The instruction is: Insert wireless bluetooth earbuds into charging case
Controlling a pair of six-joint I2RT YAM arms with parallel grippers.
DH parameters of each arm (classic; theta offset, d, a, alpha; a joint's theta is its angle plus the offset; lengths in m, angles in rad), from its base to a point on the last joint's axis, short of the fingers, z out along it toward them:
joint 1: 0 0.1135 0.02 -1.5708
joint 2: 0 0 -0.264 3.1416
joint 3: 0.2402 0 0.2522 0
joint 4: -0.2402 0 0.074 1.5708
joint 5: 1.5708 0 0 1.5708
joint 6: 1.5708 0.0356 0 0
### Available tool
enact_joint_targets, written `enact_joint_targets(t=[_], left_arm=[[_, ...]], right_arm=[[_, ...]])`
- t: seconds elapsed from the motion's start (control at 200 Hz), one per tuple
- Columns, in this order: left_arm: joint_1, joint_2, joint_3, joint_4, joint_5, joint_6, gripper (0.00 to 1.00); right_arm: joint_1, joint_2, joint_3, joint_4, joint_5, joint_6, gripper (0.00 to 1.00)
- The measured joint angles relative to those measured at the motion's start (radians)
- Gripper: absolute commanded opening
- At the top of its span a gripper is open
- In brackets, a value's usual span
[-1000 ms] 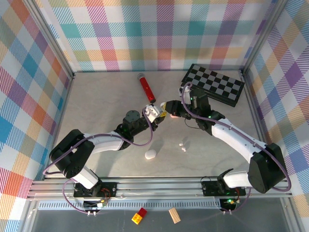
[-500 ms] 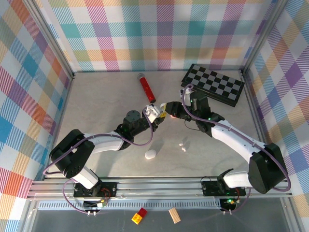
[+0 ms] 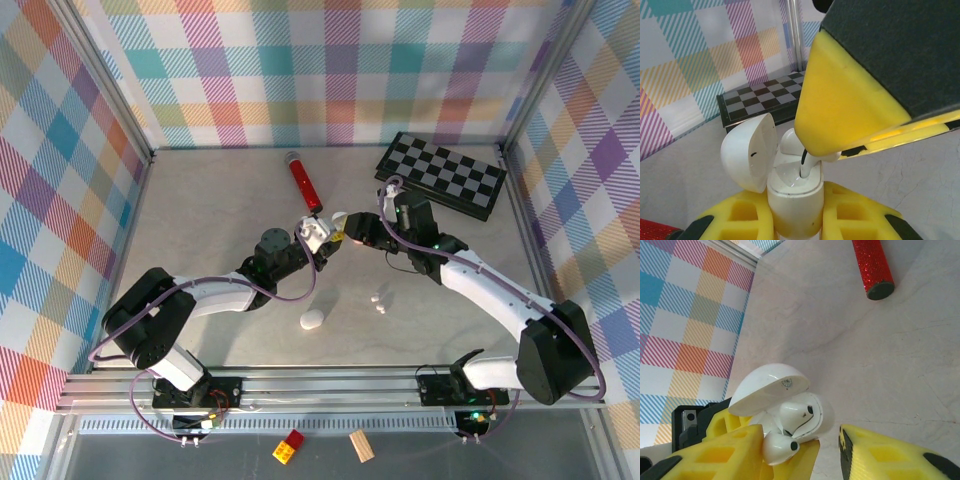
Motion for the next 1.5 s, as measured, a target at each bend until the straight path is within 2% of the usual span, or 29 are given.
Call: enact_joint_targets(t=[0.2,0.645,1.235,1.5], left_arm=[[0.000,0.000,0.000,0.004,0.002,0.000,0.06],[0.000,-0.034,-0.003,0.006,0.039,0.000,0.06],[0.000,-0.045,-0.017,0.015,0.057,0.000,0.06],[0.000,-0.045,-0.017,0.015,0.064,0.000,0.06]], right_arm=[[0.000,-0.049,0.000,-0.007,-0.008,-0.027,0.49],[-0.047,-0.074,0.004,-0.099,0.026,-0.043,0.47],[-0.047,-0.068,0.012,-0.127,-0.068,-0.098,0.46],[-0.047,-0.112,0.012,-0.126,-0.025,-0.097,0.46]])
